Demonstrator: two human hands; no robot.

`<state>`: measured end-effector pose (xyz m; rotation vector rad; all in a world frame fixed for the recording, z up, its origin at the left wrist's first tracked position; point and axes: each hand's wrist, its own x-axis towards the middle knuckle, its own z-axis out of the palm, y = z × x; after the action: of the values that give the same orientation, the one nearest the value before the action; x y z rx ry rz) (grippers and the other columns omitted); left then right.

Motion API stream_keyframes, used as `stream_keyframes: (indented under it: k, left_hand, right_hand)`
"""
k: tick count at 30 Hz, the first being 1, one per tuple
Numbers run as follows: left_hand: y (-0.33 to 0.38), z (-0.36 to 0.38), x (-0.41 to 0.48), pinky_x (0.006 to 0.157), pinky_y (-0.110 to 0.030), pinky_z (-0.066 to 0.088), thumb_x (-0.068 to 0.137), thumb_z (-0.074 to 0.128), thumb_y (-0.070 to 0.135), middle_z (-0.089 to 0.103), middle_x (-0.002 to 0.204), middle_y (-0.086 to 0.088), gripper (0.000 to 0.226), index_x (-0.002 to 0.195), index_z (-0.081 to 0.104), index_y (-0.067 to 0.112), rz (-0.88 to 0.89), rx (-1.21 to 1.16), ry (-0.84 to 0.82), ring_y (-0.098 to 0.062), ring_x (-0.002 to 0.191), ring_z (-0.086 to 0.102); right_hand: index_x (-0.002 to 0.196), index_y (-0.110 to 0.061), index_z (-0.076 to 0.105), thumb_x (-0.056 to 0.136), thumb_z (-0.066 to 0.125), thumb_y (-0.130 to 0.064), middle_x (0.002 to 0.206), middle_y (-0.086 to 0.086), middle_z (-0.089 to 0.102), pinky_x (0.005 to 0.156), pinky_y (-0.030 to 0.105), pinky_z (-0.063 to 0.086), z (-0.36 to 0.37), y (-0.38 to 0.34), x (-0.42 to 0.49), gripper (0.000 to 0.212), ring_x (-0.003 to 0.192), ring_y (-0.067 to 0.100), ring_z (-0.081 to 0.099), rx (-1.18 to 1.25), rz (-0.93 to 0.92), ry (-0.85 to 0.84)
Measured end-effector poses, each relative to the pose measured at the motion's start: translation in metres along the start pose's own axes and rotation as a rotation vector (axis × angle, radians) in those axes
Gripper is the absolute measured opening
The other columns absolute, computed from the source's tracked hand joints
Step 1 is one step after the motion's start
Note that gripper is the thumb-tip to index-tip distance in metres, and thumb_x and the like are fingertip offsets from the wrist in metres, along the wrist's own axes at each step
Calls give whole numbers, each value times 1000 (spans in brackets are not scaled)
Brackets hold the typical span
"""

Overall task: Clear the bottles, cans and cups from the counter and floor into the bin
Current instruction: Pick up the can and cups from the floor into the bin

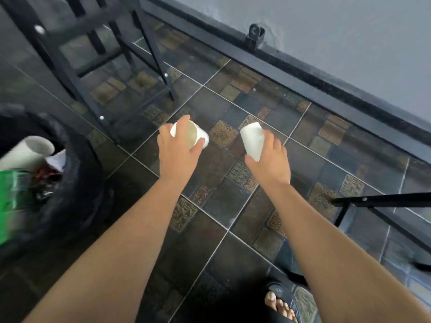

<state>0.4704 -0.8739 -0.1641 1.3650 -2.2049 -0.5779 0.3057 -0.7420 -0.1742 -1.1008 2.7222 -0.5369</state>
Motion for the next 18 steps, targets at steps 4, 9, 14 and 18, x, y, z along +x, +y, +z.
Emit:
stream_keyframes:
  k: [4,9,14,18]
  left_hand:
    - [-9,-64,-4,91,-41,50,85,70,37,36,133,-13,65,141,37,27,43,-133,146,-31,115,45]
    - [-32,-146,-9,96,-20,34,84,71,33,33,133,-11,63,139,41,34,86,-106,379,-21,113,42]
    - [-94,-215,-26,90,-27,41,79,75,30,33,133,-13,61,128,40,31,-79,37,571,-27,110,45]
    - [-144,-249,-48,84,-33,51,78,76,32,35,134,-13,60,124,37,25,-268,140,626,-30,113,45]
  right_hand:
    - [145,-14,30,86,65,-35,140,11,44,101,44,39,-19,-66,-9,72,124,34,43,72,-144,29]
    - [147,-13,30,87,65,-33,143,10,42,106,41,34,-36,-161,-23,73,129,31,40,205,-303,82]
    - [148,-16,29,89,62,-37,148,6,37,107,42,37,-28,-266,-59,71,133,27,37,264,-554,36]
    - [149,-15,27,89,62,-39,149,6,35,109,42,36,-8,-326,-89,74,135,26,35,273,-690,-39]
